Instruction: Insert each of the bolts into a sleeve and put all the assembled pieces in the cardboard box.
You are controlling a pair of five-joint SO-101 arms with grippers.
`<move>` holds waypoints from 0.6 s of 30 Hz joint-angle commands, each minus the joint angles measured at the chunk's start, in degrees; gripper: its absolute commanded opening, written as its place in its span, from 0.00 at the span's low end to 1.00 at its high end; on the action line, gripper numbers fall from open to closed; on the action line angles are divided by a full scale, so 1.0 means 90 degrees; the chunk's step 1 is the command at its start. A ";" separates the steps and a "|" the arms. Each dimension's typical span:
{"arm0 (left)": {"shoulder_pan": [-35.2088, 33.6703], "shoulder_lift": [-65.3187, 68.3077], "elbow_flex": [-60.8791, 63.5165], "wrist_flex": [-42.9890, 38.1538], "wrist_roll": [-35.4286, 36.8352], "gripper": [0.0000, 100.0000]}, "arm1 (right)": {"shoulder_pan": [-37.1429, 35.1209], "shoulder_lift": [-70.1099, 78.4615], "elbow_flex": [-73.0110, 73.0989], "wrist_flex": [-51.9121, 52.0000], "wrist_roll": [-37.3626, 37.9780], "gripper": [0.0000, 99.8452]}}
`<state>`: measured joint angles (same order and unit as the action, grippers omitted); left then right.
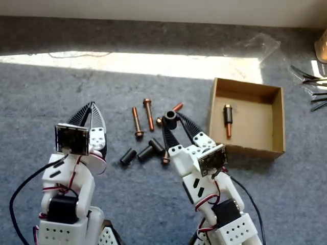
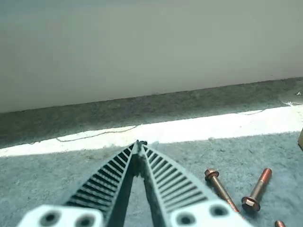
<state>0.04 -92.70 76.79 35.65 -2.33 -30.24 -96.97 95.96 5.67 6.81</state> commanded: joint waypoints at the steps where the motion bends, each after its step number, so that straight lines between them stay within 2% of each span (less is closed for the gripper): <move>1: 0.0093 0.1343 -0.1001 0.0020 -0.0137 0.01 | 0.0288 -0.0073 0.0689 -0.0005 0.0068 0.00; 8: 0.0103 0.3551 -0.2398 0.0020 -0.0137 0.01 | 0.0884 -0.0073 0.0679 -0.0005 0.0059 0.00; 18: 0.0103 0.5504 -0.3844 0.0039 -0.0137 0.01 | 0.0933 -0.0073 0.0679 0.0005 0.0059 0.00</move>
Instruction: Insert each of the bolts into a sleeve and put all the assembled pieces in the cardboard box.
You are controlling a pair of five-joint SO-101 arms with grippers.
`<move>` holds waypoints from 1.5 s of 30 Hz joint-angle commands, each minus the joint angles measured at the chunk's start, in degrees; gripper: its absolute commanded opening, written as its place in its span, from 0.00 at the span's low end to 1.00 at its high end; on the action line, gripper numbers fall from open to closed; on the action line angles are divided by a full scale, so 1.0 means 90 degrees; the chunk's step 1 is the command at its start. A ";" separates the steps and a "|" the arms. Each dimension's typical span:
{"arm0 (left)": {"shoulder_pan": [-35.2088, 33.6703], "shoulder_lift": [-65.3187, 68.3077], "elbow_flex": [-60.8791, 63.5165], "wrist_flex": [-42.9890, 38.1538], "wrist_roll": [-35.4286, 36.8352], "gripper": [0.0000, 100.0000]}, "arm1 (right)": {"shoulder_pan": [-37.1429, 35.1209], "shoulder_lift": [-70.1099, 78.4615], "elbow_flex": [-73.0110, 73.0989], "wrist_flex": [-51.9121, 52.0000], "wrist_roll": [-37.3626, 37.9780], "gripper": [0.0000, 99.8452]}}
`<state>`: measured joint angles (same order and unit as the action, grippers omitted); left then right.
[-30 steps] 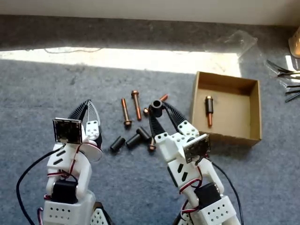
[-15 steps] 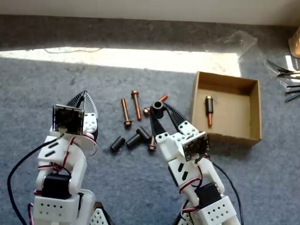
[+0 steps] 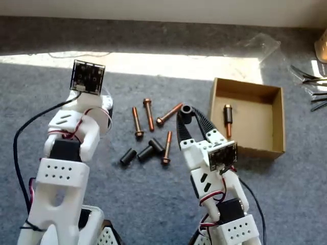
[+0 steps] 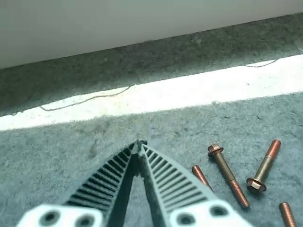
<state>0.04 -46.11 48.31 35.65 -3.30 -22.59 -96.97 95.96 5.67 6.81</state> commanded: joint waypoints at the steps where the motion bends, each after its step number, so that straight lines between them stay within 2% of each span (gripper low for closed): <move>1: 0.0103 0.0484 -0.0835 0.0049 -0.0029 0.01 | 0.0083 -0.0073 0.0679 0.0005 0.0059 0.00; 14: 0.0122 0.2759 -0.4283 0.2364 -0.0029 0.01 | 0.0083 -0.0073 0.0679 0.0005 0.0059 0.00; 23: 0.0659 0.4215 -0.5993 0.3614 -0.0029 0.01 | 0.0093 -0.0054 0.0679 0.0005 0.0059 0.00; 35: 0.0689 0.6393 -0.9490 0.6242 0.0010 0.01 | 0.0093 -0.0034 0.0679 0.0005 0.0068 0.00; 39: 0.0689 0.7126 -0.9978 0.6525 0.0010 0.01 | 0.0093 -0.0034 0.0679 0.0005 0.0068 0.00; 45: 0.0689 0.7712 -1.0144 0.6486 0.0010 0.01 | 0.0093 -0.0034 0.0679 0.0005 0.0068 0.00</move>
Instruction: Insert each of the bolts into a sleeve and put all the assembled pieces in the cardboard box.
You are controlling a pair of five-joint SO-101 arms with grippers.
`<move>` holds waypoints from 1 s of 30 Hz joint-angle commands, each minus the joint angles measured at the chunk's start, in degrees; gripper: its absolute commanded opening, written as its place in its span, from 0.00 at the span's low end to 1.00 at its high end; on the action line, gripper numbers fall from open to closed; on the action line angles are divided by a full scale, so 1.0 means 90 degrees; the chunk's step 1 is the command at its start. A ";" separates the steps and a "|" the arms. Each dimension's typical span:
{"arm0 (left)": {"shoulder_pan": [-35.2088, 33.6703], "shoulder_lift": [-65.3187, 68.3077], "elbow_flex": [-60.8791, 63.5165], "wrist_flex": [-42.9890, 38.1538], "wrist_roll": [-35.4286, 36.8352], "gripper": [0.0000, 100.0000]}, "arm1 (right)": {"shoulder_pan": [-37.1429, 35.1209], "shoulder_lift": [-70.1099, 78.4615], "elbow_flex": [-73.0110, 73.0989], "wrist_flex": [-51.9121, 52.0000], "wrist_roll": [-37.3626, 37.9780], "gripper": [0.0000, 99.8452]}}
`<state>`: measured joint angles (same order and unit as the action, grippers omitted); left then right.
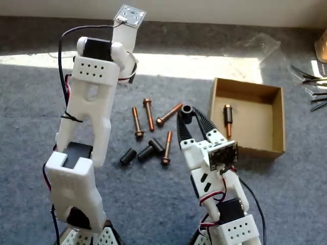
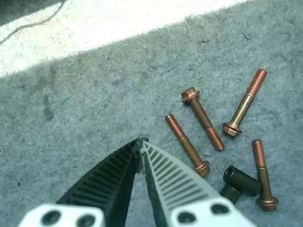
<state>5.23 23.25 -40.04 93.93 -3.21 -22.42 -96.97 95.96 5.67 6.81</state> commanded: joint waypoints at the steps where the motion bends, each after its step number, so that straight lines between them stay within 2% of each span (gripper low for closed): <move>1: 0.0112 0.0073 -0.0327 0.0010 0.0000 0.01 | 0.0073 -0.0034 0.0679 0.0005 0.0068 0.00; 8: 0.0112 0.0513 -0.0327 0.0000 0.0039 0.01 | 0.0073 -0.0034 0.0679 0.0005 0.0078 0.00; 12: 0.0083 0.0777 -0.0327 -0.0020 0.0723 0.01 | 0.0073 -0.0034 0.0679 0.0005 0.0078 0.00; 25: 0.0171 0.1031 -0.0327 -0.0176 0.2120 0.01 | 0.0073 -0.0034 0.0679 0.0005 0.0078 0.00; 30: 0.0474 0.1011 -0.0327 -0.0156 0.2159 0.01 | 0.0044 -0.0073 0.0698 0.0200 0.0078 0.00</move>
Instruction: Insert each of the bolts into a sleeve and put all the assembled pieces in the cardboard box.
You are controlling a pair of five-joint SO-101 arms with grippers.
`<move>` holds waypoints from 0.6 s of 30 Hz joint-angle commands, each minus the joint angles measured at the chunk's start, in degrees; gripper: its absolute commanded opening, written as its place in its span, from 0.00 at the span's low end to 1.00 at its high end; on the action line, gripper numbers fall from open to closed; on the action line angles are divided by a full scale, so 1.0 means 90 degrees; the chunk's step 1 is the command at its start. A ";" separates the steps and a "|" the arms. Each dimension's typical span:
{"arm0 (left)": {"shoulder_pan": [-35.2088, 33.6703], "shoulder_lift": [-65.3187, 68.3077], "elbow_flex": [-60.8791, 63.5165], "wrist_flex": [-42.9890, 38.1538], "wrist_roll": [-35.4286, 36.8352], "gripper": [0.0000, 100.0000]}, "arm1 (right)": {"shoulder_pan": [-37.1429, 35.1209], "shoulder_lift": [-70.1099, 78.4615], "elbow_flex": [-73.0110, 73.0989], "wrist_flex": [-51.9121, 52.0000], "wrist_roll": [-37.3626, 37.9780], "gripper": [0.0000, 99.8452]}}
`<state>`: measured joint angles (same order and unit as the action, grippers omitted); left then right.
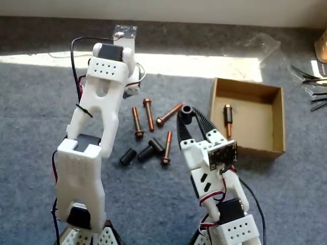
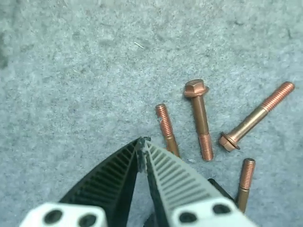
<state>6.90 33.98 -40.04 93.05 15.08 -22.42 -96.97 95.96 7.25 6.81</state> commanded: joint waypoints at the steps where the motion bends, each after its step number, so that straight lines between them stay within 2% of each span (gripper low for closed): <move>1: 0.0327 -0.0181 -0.0327 0.0010 0.0127 0.01 | 0.0044 -0.0073 0.0698 0.0024 0.0078 0.00; 11: 0.0806 -0.0142 -0.0327 0.0059 0.0137 0.01 | 0.0073 -0.0073 0.0698 0.0005 0.0088 0.00; 18: 0.0864 -0.0132 -0.0317 0.0059 0.0137 0.01 | 0.0073 -0.0073 0.0689 0.0005 0.0088 0.00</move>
<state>13.76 33.98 -40.04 93.58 15.34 -22.42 -96.97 95.96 7.34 6.99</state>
